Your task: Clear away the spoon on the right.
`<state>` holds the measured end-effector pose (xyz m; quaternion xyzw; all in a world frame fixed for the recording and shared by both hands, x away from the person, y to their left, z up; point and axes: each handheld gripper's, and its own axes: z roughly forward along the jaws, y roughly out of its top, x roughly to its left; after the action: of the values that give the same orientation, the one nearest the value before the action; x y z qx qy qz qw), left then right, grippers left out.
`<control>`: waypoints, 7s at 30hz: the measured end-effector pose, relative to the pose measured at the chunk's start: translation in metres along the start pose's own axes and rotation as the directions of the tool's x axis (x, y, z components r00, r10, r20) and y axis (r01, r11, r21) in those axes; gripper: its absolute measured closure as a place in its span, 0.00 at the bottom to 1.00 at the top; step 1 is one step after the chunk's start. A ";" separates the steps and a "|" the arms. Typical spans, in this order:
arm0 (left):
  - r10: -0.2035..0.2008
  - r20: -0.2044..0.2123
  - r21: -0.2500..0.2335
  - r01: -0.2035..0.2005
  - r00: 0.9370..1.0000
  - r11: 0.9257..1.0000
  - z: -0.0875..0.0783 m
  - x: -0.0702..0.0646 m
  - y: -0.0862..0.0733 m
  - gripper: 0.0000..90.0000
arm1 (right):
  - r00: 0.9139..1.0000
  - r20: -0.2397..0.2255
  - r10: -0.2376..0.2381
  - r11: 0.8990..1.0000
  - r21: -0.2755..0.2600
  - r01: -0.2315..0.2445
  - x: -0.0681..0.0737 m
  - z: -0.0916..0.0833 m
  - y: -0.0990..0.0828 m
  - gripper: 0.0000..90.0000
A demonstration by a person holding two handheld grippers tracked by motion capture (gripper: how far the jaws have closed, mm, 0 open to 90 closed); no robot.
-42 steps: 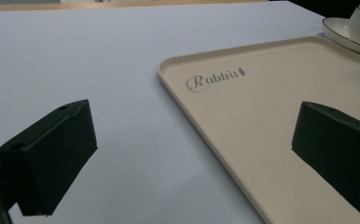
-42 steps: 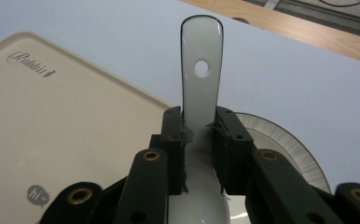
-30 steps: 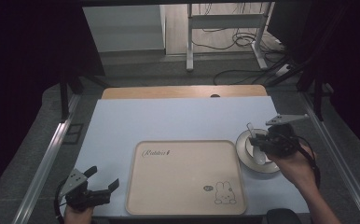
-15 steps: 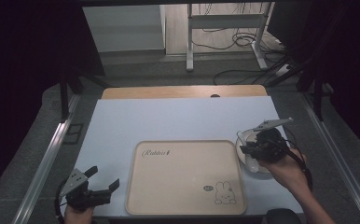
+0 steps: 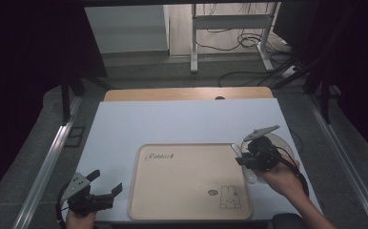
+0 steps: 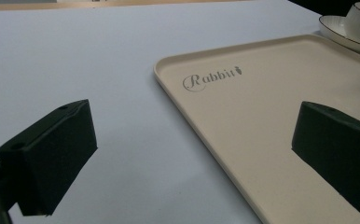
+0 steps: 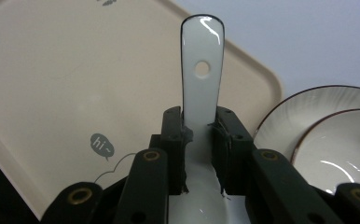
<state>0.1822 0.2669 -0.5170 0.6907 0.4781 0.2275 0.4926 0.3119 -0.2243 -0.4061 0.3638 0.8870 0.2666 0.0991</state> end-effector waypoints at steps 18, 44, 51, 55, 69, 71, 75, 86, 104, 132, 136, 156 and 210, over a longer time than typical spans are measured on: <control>0.002 0.003 0.001 -0.002 1.000 1.000 0.000 0.000 0.000 0.00 | 0.999 -0.015 -0.042 0.996 0.078 0.043 0.011 0.024 0.000 0.84; 0.004 0.005 0.004 -0.004 1.000 1.000 0.000 -0.001 0.000 0.00 | 0.995 -0.040 -0.087 0.973 0.210 0.094 0.019 0.059 0.003 0.84; 0.003 0.007 0.002 -0.003 1.000 1.000 0.000 0.000 0.000 0.00 | 0.995 -0.047 -0.088 0.967 0.234 0.097 0.020 0.070 0.004 0.84; 0.004 0.008 0.003 -0.004 1.000 1.000 0.000 -0.001 0.000 0.00 | 0.995 -0.047 -0.085 0.967 0.237 0.094 0.019 0.074 0.004 0.84; 0.005 0.008 0.004 -0.005 1.000 1.000 0.000 -0.001 0.000 0.00 | 0.997 -0.051 -0.060 0.970 0.233 0.071 0.014 0.086 -0.001 0.81; 0.005 0.008 0.004 -0.005 1.000 1.000 0.000 -0.001 0.000 0.00 | 0.997 -0.050 -0.054 0.972 0.224 0.064 0.013 0.086 -0.002 0.79; 0.005 0.008 0.003 -0.005 1.000 1.000 0.000 -0.001 0.000 0.00 | 0.998 -0.047 -0.047 0.978 0.203 0.055 0.011 0.081 -0.002 0.76; 0.006 0.005 -0.001 -0.006 1.000 1.000 -0.001 -0.001 0.000 0.00 | 0.997 -0.044 -0.056 0.997 0.058 0.058 0.013 0.061 -0.010 0.83; 0.007 -0.001 -0.004 -0.007 1.000 1.000 -0.001 -0.001 0.000 0.00 | 0.995 -0.081 -0.053 0.990 -0.131 0.042 0.013 0.058 -0.022 1.00; 0.010 -0.002 -0.004 -0.010 1.000 1.000 -0.001 -0.001 0.000 0.00 | 0.991 -0.063 -0.119 0.976 -0.191 0.105 0.028 0.085 -0.042 1.00; 0.012 -0.001 -0.003 -0.012 1.000 1.000 -0.001 -0.002 0.000 0.00 | 0.992 -0.059 -0.116 0.977 -0.188 0.103 0.027 0.086 -0.043 1.00; 0.016 0.000 -0.001 -0.016 1.000 1.000 -0.001 -0.002 0.000 0.00 | 0.994 -0.056 -0.098 0.985 -0.148 0.089 0.020 0.096 -0.045 1.00; 0.020 -0.003 0.002 -0.020 1.000 1.000 -0.001 -0.003 0.000 0.00 | 0.999 -0.002 -0.049 0.967 -0.251 0.047 0.010 0.078 -0.049 0.85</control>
<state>0.1799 0.2648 -0.5159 0.6957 0.4721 0.2332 0.4887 0.3044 -0.2154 -0.4981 0.3255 0.8552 0.3757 0.1469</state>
